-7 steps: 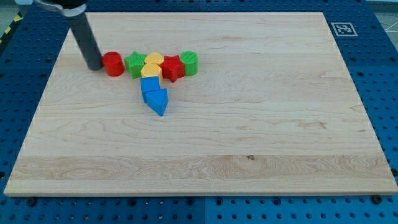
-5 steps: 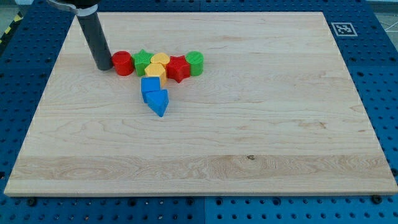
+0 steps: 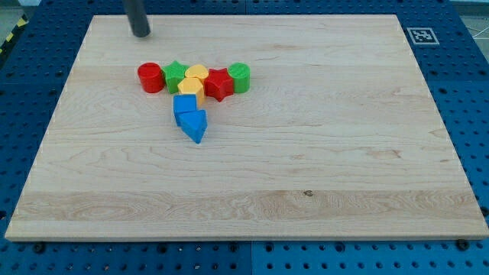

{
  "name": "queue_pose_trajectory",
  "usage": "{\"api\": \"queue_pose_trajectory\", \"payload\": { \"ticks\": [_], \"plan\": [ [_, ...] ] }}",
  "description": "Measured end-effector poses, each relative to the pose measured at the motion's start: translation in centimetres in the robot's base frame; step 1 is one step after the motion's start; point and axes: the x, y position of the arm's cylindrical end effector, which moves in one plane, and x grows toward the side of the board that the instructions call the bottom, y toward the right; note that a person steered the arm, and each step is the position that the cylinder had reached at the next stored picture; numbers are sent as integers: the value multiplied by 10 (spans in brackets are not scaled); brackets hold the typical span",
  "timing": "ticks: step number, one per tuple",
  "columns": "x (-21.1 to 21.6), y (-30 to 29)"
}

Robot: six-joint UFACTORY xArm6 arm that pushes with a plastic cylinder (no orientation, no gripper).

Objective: Point at the bottom of the green star

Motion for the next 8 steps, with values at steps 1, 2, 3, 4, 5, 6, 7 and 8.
{"api": "queue_pose_trajectory", "payload": {
  "ticks": [1,2,3,4,5,6,7,8],
  "plan": [
    [-17,19],
    [-31,37],
    [-40,54],
    [-40,72],
    [-40,90],
    [-39,94],
    [-39,94],
    [-10,75]
  ]
}}
